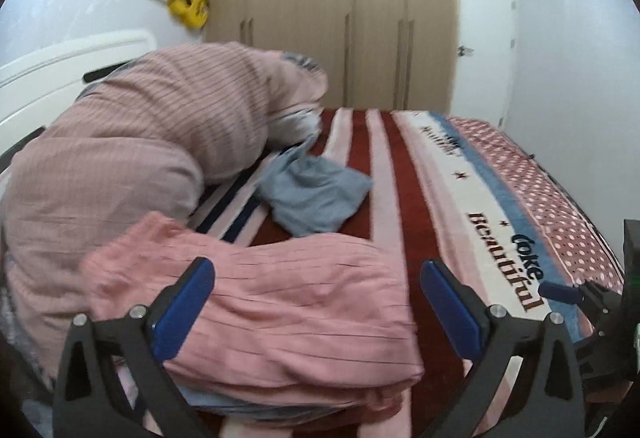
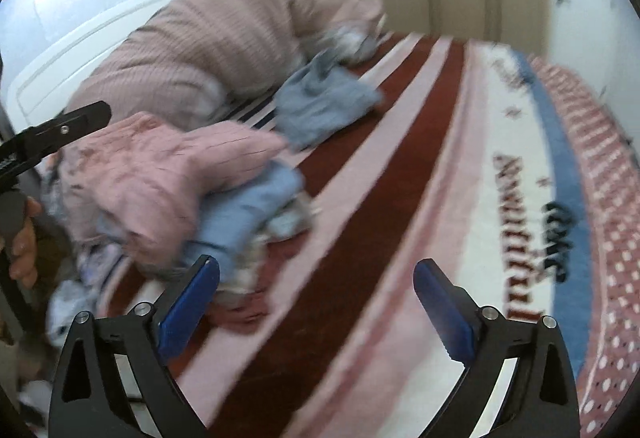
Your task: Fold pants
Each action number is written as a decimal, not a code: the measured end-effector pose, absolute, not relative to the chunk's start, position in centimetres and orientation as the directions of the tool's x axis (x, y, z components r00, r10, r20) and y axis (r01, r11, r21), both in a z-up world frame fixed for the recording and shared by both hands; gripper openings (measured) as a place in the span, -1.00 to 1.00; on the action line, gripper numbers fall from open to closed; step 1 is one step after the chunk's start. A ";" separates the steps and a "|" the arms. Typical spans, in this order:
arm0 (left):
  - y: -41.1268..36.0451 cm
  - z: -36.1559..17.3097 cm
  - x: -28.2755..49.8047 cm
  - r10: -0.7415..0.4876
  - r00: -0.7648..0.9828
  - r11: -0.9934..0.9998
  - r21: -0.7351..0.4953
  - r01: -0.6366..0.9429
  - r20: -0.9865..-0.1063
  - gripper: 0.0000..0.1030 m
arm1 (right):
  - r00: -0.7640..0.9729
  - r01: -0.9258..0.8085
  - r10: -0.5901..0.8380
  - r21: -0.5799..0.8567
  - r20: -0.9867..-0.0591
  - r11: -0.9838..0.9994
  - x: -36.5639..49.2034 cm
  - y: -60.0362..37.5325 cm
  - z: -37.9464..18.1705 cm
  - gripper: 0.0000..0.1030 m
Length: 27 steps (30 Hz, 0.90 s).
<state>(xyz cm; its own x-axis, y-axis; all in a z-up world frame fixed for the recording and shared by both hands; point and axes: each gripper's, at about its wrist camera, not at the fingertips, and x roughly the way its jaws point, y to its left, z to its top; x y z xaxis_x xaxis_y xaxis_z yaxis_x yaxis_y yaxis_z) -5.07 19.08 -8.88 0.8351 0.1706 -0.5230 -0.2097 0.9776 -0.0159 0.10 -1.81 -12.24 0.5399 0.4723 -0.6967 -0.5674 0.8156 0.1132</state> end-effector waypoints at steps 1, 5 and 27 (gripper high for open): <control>18.6 -9.4 -5.0 0.162 0.845 0.980 -0.021 -0.200 -0.510 0.98 | 0.569 -0.559 0.468 0.100 -0.676 0.823 0.0 -2.5 -12.7 0.88; 16.0 -12.4 -5.2 0.113 0.897 0.988 -0.048 -0.147 -0.428 0.98 | 0.684 -0.512 0.437 0.042 -0.584 0.858 -0.8 -5.3 -14.7 0.99; 11.4 -15.1 -6.8 0.141 0.946 0.990 0.010 -0.144 -0.293 0.98 | 0.858 -0.373 0.337 -0.021 -0.387 0.927 -2.7 -10.6 -16.3 0.99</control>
